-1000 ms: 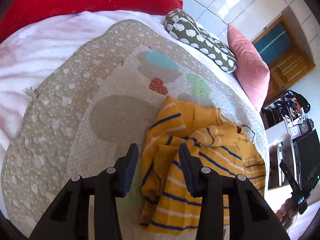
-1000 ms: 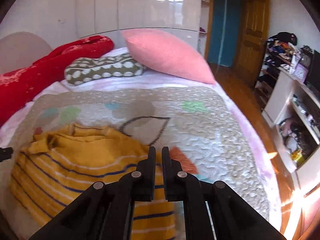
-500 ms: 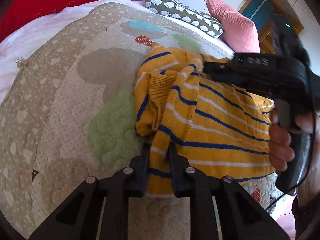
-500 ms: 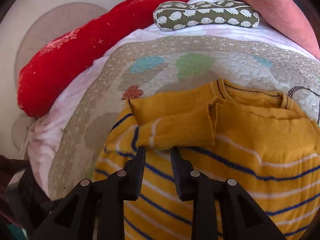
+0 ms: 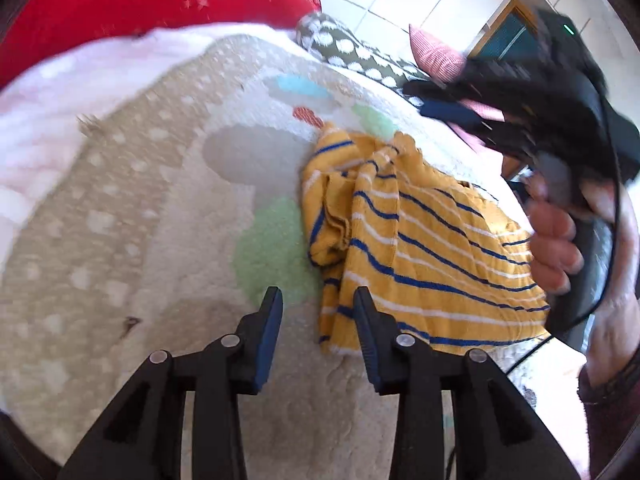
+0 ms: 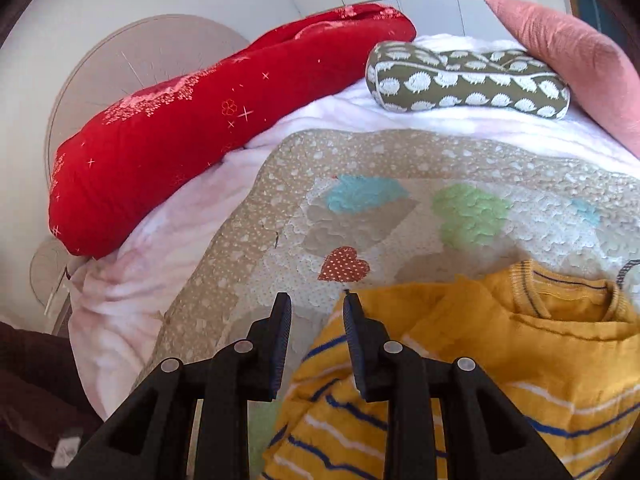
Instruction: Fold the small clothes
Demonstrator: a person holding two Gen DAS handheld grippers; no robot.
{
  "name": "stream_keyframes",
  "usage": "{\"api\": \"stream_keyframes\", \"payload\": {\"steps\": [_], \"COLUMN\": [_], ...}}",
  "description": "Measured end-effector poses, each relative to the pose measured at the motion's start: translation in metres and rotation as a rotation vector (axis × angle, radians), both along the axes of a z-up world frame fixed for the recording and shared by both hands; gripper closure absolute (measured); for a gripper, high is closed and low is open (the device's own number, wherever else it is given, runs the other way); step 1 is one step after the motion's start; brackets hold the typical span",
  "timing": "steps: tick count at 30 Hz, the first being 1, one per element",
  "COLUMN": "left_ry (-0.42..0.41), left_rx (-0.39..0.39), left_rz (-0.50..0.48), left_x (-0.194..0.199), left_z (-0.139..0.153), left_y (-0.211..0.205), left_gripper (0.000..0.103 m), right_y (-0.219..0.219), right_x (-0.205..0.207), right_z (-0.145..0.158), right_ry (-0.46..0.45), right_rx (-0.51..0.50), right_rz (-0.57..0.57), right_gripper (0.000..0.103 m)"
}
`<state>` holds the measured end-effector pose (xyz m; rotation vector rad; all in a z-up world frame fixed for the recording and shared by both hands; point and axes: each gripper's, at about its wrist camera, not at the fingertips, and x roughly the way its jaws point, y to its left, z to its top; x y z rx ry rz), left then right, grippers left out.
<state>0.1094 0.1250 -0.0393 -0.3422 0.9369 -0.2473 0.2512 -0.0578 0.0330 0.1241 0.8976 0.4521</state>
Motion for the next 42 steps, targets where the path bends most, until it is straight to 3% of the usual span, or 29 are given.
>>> {"api": "stream_keyframes", "payload": {"steps": [3,6,7,9,12,19,21,22,23,29,32,36,42], "left_ry": [-0.033,-0.051,-0.062,-0.104,-0.132,0.025,0.087,0.125,0.153,0.152,0.161,0.195,0.133], "left_rx": [0.044,0.075,0.097,0.17,0.272,0.364,0.358,0.352,0.331,0.244,0.294,0.243,0.278], "left_rz": [0.028,0.003,-0.005,-0.052,-0.071,-0.135,-0.156,-0.168,-0.17,-0.044,0.009,0.04,0.038], "left_x": [-0.011,-0.009,-0.001,0.018,0.057,0.165,0.181,0.186,0.186,0.179,0.177,0.18,0.164], "left_z": [0.015,0.029,0.035,0.049,0.057,0.013,-0.003,-0.009,-0.014,0.002,-0.001,-0.009,0.007], "left_y": [-0.004,-0.017,-0.02,-0.038,-0.058,-0.109,-0.119,-0.123,-0.123,-0.09,-0.081,-0.075,-0.081], "left_gripper": [0.058,0.057,0.056,0.042,0.037,0.037,0.044,0.075,0.095,0.095,0.093,0.089,0.084], "right_y": [-0.042,-0.092,-0.109,-0.143,-0.191,-0.279,-0.296,-0.301,-0.307,-0.327,-0.328,-0.317,-0.294], "right_x": [-0.037,-0.077,-0.092,-0.118,-0.154,-0.223,-0.234,-0.238,-0.241,-0.242,-0.235,-0.216,-0.207], "right_z": [0.013,0.02,0.022,0.024,0.024,0.006,-0.004,-0.009,-0.013,-0.03,-0.033,-0.028,-0.018], "right_ry": [-0.042,-0.085,-0.099,-0.116,-0.105,-0.058,-0.041,-0.035,-0.032,-0.035,-0.045,-0.069,-0.098], "right_rx": [-0.033,-0.103,-0.135,-0.169,-0.166,-0.053,-0.047,-0.053,-0.064,-0.039,-0.013,-0.01,-0.008], "right_rz": [-0.034,-0.085,-0.105,-0.138,-0.201,-0.359,-0.397,-0.413,-0.427,-0.456,-0.445,-0.424,-0.375], "right_gripper": [0.061,0.06,0.06,0.059,0.058,0.056,0.056,0.056,0.056,0.056,0.056,0.056,0.056]}}
